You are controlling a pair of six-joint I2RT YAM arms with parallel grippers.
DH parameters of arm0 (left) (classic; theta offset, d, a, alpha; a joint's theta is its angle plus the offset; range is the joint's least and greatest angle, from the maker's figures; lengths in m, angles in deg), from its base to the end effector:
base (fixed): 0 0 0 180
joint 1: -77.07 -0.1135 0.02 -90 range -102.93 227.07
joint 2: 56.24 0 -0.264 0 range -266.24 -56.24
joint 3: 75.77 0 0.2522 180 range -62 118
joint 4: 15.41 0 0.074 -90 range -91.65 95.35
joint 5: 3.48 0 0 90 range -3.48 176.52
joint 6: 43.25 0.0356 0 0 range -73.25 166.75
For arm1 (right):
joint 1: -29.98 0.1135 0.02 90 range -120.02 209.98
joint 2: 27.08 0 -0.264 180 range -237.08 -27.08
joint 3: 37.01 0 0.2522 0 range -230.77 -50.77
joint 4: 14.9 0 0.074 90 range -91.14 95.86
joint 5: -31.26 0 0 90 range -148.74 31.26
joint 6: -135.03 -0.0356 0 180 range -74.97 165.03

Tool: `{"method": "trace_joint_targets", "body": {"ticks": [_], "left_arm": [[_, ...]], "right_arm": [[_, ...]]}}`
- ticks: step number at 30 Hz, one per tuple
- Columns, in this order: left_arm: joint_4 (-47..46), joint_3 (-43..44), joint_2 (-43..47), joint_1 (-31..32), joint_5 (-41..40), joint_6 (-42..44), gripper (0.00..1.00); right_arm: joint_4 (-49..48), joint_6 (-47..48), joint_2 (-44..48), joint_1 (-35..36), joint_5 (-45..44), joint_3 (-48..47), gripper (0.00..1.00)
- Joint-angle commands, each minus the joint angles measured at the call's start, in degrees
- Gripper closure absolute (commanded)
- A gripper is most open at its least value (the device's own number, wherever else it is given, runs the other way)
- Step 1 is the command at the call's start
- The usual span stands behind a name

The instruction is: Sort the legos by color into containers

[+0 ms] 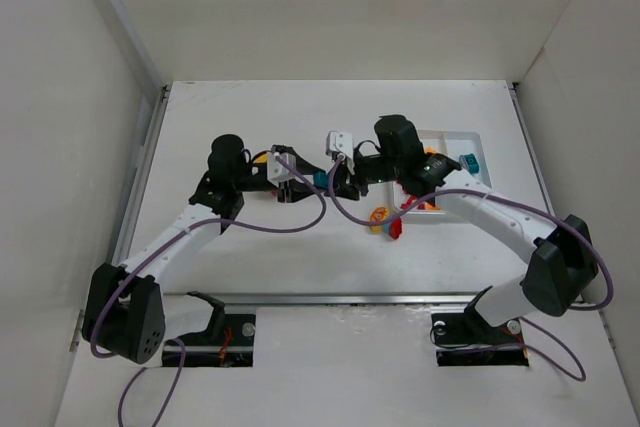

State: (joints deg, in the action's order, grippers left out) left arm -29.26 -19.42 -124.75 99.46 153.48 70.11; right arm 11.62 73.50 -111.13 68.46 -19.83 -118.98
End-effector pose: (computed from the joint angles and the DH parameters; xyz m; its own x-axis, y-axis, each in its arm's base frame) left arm 0.2258 -0.1285 0.3086 0.4214 -0.0058 -0.9069 0.9068 0.0150 0.4212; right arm 0.2475 0.2253 0.3182 0.1072 -0.3886 -0.9151 -0.9838 0.0918 -0.1542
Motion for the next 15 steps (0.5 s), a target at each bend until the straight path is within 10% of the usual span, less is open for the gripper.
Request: {"method": "trace_joint_targets", "body": {"ticks": [1, 4, 5, 7, 15], "left_arm": [[-1.92, 1.62, 1.44, -0.07, 4.23, -1.12, 1.00], [-1.92, 1.62, 1.45, -0.07, 2.83, -1.73, 0.88], [-1.92, 1.10, 1.45, -0.07, 1.52, -2.26, 0.34], [-1.92, 1.09, 1.45, -0.07, 0.11, -2.26, 0.00], [-1.92, -2.85, 2.59, -0.07, -19.06, -0.15, 0.00]], "right_arm": [[-3.44, 1.06, -0.58, 0.98, 0.63, -3.07, 0.67], [-3.44, 1.06, -0.07, 0.98, -0.85, -3.07, 0.90], [-3.44, 1.06, 0.46, 0.98, -1.64, -3.07, 0.92], [-3.44, 0.54, 1.25, 0.20, -5.49, -2.37, 1.00], [-4.05, -24.16, 7.05, -19.47, -37.01, 5.44, 1.00]]}}
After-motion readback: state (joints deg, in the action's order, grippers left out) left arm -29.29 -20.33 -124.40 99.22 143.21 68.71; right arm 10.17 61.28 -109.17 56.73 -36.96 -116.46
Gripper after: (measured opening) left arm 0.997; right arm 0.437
